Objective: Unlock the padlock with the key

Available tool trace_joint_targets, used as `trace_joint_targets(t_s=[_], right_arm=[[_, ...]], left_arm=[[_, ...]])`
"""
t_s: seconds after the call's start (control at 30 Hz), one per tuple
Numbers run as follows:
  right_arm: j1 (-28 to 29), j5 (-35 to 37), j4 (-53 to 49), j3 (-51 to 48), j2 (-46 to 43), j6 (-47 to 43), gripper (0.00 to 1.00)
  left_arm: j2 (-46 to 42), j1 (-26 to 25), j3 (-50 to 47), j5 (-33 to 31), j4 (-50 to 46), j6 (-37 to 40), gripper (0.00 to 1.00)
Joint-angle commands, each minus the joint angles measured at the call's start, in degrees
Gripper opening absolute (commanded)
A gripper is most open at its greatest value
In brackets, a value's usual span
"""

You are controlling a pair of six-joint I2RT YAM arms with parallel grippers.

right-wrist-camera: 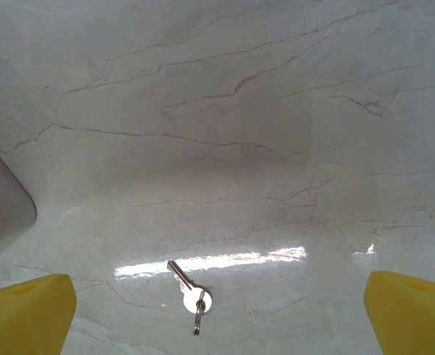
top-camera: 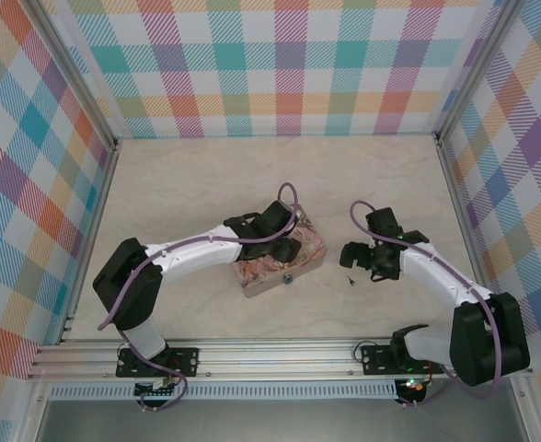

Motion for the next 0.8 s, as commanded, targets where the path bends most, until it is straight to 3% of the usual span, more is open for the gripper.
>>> trace_joint_targets(t_s=[0.0,0.27,0.77], right_arm=[[0.51,0.87,-2.16,1.61,0.62,0.98,1.0],[0.82,-0.16,-2.92,1.67,0.88,1.29,0.99],[3.37,-4.64,-4.05,0.16,4.5,4.15,0.7]], left_arm=[[1.92,0.0,0.57,-3.32,-0.64,3.23,0.66],[3.75,4.76,0.13,-1.63,1.44,7.4,0.62],[8.68,15.03,3.77,7.59,5.63,17.57,0.61]])
